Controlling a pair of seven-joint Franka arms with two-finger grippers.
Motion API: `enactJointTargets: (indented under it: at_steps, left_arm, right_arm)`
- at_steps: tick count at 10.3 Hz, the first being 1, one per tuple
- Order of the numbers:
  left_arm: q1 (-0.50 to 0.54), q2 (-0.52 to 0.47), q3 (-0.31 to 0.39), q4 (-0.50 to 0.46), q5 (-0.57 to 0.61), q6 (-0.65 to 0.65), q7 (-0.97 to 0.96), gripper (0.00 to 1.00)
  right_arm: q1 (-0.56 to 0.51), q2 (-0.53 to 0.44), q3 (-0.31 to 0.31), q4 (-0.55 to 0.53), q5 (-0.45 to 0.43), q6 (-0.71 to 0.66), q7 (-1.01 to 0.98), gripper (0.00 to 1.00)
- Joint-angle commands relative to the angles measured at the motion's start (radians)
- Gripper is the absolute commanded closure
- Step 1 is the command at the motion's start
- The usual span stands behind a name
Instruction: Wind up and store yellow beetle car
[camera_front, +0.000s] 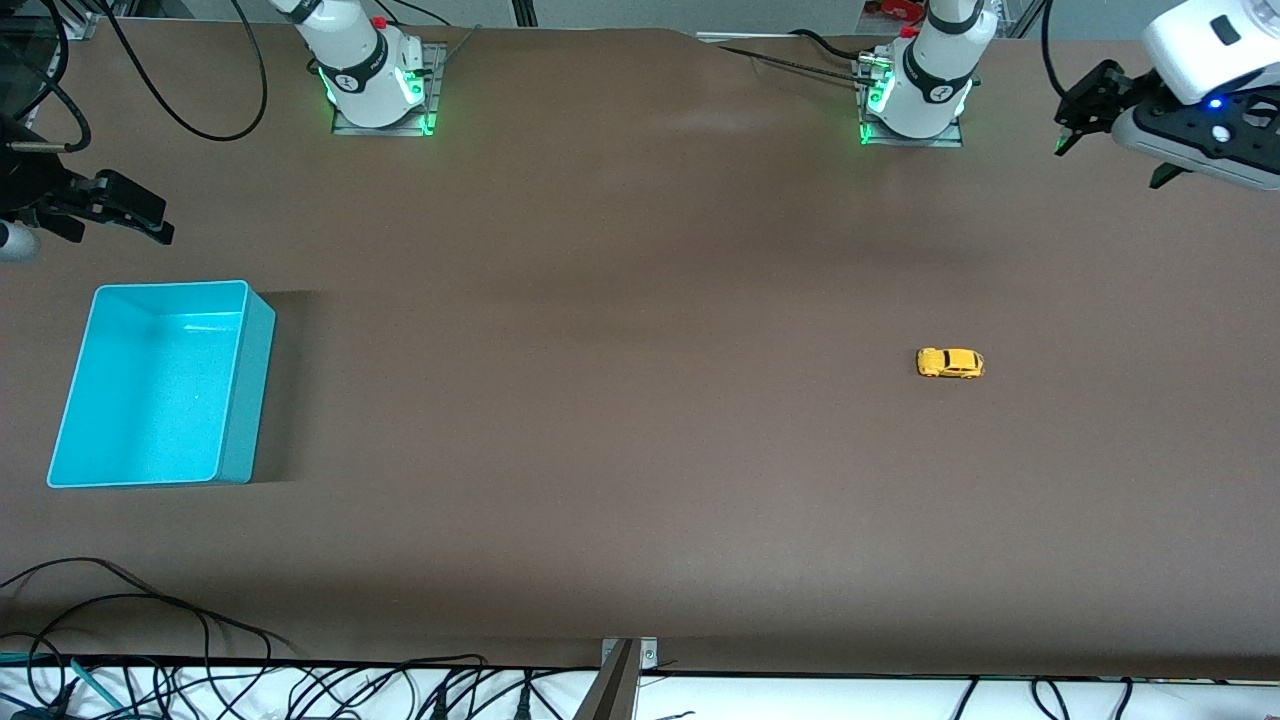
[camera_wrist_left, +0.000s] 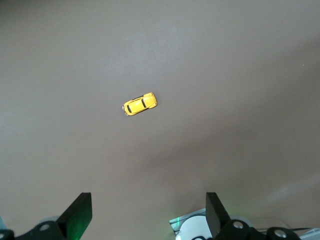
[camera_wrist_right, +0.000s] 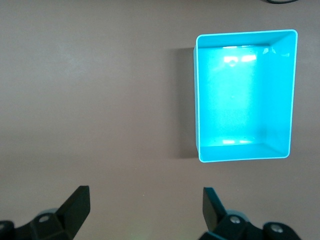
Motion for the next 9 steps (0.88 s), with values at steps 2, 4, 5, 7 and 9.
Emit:
enactJointTargets:
  at_steps: [2, 4, 5, 7, 9]
  left_arm:
    - [0.029, 0.025, -0.027, 0.034, 0.006, -0.022, -0.039, 0.00]
    - [0.021, 0.045, -0.016, 0.094, 0.007, -0.049, -0.039, 0.00]
    - [0.023, 0.044, -0.018, 0.090, 0.009, -0.049, -0.041, 0.00]
    - [0.030, 0.044, -0.018, 0.090, 0.006, -0.051, -0.065, 0.00]
    - [0.033, 0.045, -0.019, 0.090, 0.006, -0.051, -0.076, 0.00]
  right_arm:
    - [-0.003, -0.018, 0.000, 0.012, 0.002, -0.022, 0.004, 0.00]
    - [-0.003, -0.016, 0.002, 0.012, 0.002, -0.022, 0.004, 0.00]
    - [-0.003, -0.018, 0.000, 0.012, 0.002, -0.022, 0.006, 0.00]
    - [-0.003, -0.018, 0.002, 0.012, 0.002, -0.022, 0.006, 0.00]
    - [-0.003, -0.018, 0.005, 0.012, 0.002, -0.022, 0.006, 0.00]
